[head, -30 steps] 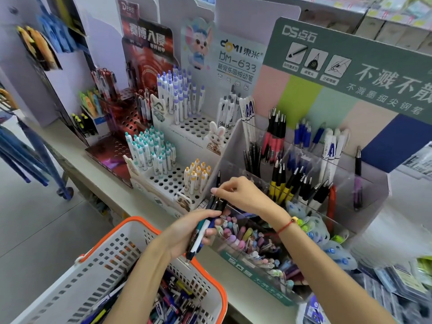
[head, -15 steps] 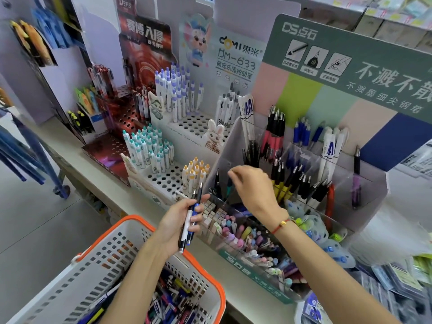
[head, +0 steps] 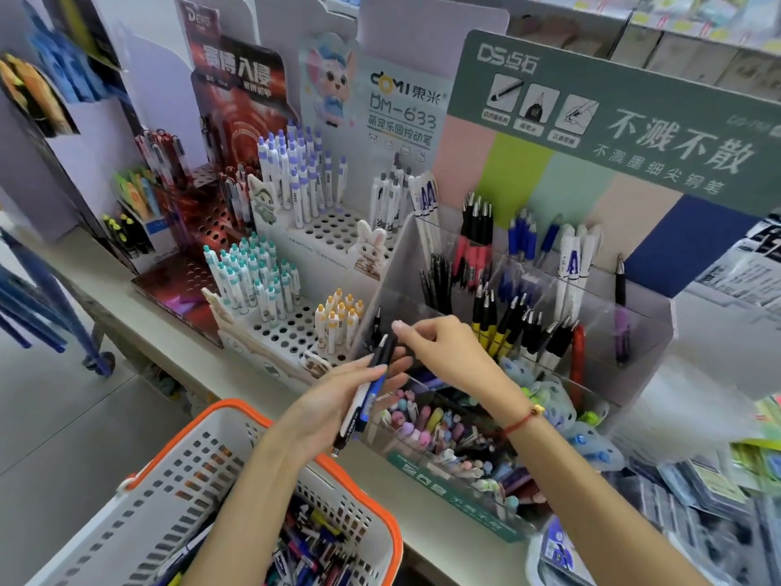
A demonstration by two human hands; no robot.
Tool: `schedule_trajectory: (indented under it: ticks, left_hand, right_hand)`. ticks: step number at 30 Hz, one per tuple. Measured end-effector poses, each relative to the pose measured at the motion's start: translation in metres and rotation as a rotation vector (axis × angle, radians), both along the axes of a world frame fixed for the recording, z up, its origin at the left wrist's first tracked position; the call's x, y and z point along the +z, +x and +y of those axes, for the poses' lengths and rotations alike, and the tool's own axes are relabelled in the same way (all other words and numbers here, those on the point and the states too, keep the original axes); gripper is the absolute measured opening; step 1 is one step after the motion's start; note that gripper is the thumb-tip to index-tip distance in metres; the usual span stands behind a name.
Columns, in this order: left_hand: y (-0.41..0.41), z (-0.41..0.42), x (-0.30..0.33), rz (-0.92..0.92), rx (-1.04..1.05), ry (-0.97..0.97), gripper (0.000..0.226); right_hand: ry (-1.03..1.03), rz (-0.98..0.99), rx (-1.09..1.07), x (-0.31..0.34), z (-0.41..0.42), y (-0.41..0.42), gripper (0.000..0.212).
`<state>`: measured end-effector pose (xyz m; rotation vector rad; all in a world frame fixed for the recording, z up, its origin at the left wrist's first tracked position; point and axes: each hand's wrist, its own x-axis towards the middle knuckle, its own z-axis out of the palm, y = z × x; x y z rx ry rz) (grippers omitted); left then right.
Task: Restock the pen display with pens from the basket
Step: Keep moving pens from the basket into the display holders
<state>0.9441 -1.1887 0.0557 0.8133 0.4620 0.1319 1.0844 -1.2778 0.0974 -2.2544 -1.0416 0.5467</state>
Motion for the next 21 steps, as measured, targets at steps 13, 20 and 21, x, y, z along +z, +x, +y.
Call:
schedule_trajectory:
  ticks: [13,20,21]
  left_hand:
    - [0.068,-0.028,0.024,-0.068,0.050,0.128,0.027]
    - [0.076,-0.028,0.027,-0.131,0.095,0.087,0.029]
    - [0.074,-0.028,0.028,-0.131,0.100,0.076,0.029]
  right_hand:
    - [0.944,-0.208,-0.577,0.046,-0.077,0.039,0.017]
    - [0.914,-0.511,-0.519,0.070,-0.073,0.067,0.013]
    - [0.899,-0.498,-0.499,0.070,-0.073,0.067,0.014]
